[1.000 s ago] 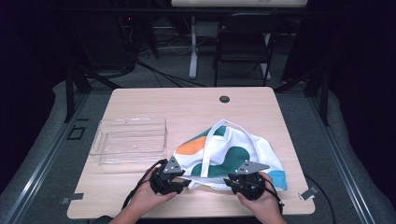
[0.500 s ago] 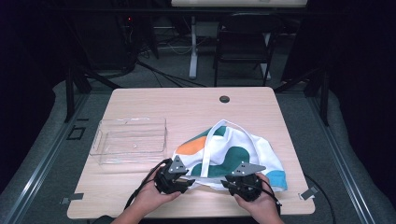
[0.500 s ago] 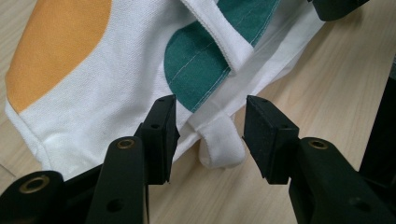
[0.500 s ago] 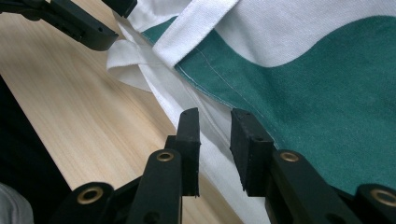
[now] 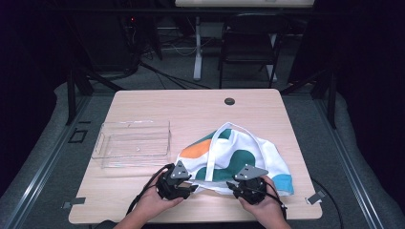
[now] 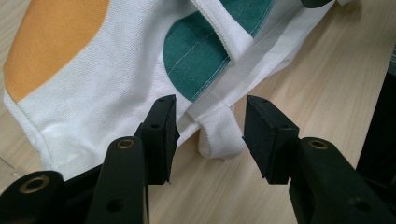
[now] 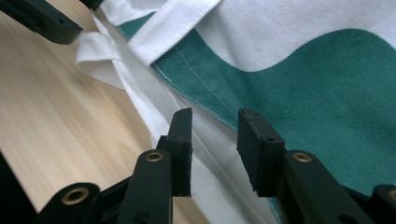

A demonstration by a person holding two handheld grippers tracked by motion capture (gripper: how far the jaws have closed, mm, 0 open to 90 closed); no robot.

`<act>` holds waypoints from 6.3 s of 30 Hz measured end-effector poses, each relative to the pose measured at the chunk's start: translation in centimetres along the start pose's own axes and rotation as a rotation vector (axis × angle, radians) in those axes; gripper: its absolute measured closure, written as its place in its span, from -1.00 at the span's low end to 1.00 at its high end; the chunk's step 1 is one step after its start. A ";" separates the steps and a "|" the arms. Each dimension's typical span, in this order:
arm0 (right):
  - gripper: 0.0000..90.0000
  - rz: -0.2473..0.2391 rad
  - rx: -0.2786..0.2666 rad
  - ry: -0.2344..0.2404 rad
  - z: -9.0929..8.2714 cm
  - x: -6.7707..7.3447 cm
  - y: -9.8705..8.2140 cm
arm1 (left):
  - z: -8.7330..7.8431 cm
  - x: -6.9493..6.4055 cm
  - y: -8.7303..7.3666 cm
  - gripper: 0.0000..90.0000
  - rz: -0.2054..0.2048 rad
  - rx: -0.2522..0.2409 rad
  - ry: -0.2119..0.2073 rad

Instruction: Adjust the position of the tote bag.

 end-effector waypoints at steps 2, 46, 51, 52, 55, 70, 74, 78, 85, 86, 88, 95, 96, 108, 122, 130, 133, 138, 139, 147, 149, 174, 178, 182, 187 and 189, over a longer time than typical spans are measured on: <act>0.46 -0.015 0.005 -0.007 0.1 -0.2 0.0 | -0.2 0.0 0.0 0.21 0.000 -0.010 0.000; 0.61 -0.108 0.097 -0.071 2.2 -1.4 -0.2 | -1.4 1.1 -1.3 0.21 -0.052 -0.025 0.017; 0.69 -0.105 0.098 -0.078 2.0 -1.4 -0.1 | -1.4 1.2 -1.3 0.21 -0.055 -0.029 0.021; 0.71 -0.105 0.098 -0.078 2.0 -1.4 -0.1 | -1.4 1.1 -1.3 0.21 -0.055 -0.030 0.022; 0.76 -0.109 0.096 -0.084 1.9 -1.4 -0.1 | -1.4 1.1 -1.3 0.21 -0.056 -0.031 0.022; 0.95 -0.115 0.052 -0.099 0.8 -1.2 0.6 | -1.4 1.2 -1.3 0.16 -0.050 -0.042 0.033; 0.95 -0.123 0.039 -0.111 0.4 -1.0 0.8 | -1.4 1.0 -1.1 0.16 -0.035 -0.047 0.038; 0.96 -0.117 0.022 -0.115 0.1 -1.0 1.0 | -1.5 1.0 -1.0 0.15 -0.024 -0.041 0.048; 0.96 -0.107 0.000 -0.115 -0.3 -1.0 1.2 | -1.7 1.3 -0.6 0.15 -0.031 -0.055 0.060; 0.96 -0.107 0.000 -0.115 -0.3 -1.0 1.2 | -1.7 1.4 -0.5 0.15 -0.033 -0.055 0.062; 0.96 -0.102 -0.010 -0.111 -0.4 -1.0 1.3 | -1.8 1.4 -0.2 0.15 -0.020 -0.057 0.076; 0.96 -0.097 -0.021 -0.114 -0.5 -1.0 1.5 | -1.8 1.4 0.6 0.07 -0.008 -0.056 0.097; 0.96 -0.097 -0.021 -0.114 -0.5 -1.0 1.5 | -1.7 1.4 0.7 0.07 -0.003 -0.044 0.096; 0.96 -0.092 -0.034 -0.112 -0.8 -1.0 1.7 | -1.1 0.9 2.3 0.10 0.013 -0.038 0.091; 0.96 -0.073 -0.058 -0.100 -1.0 -1.0 1.9 | -0.1 1.3 2.4 0.29 0.015 -0.028 0.139; 0.96 -0.068 -0.062 -0.099 -1.0 -1.0 1.9 | 0.1 1.4 2.4 0.45 0.012 -0.031 0.157; 0.96 -0.073 -0.057 -0.094 -0.9 -1.0 1.9 | 0.1 1.5 2.4 0.50 0.012 -0.030 0.155; 0.96 -0.075 -0.056 -0.095 -0.8 -1.0 1.9 | 0.1 1.4 2.4 0.64 0.014 -0.030 0.143; 0.96 -0.076 -0.056 -0.096 -0.8 -1.0 1.9 | 0.1 1.4 2.5 0.67 0.016 -0.030 0.144; 0.96 -0.081 -0.053 -0.099 -0.8 -1.0 1.9 | -0.1 1.3 2.8 0.86 0.023 -0.031 0.144; 0.95 -0.079 -0.053 -0.096 -0.8 -1.0 1.8 | 0.0 1.3 2.8 0.91 0.029 -0.025 0.145; 0.80 -0.070 -0.047 -0.079 -0.6 -0.9 1.6 | -0.5 1.5 3.1 0.97 0.010 -0.014 0.133; 0.72 -0.067 -0.055 -0.075 -0.6 -0.9 1.6 | -0.9 1.6 3.4 0.97 0.012 -0.013 0.133; 0.58 -0.070 -0.066 -0.077 -0.6 -0.9 1.7 | -1.5 1.6 3.9 0.97 0.023 -0.004 0.134; 0.48 -0.062 -0.083 -0.083 -0.9 -1.1 1.7 | -2.0 1.7 4.4 0.97 0.032 -0.001 0.143; 0.45 -0.064 -0.088 -0.082 -1.0 -1.1 1.7 | -2.2 1.8 4.7 0.97 0.033 0.002 0.141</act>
Point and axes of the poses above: each handheld gripper's, and its own axes: z roughly forward along the jaws, y roughly out of its top, x roughly to its left, the point moved 8 cm from there along z, roughly forward along the jaws, and after that the axes turned 6 degrees about x, right-handed, at the moved point
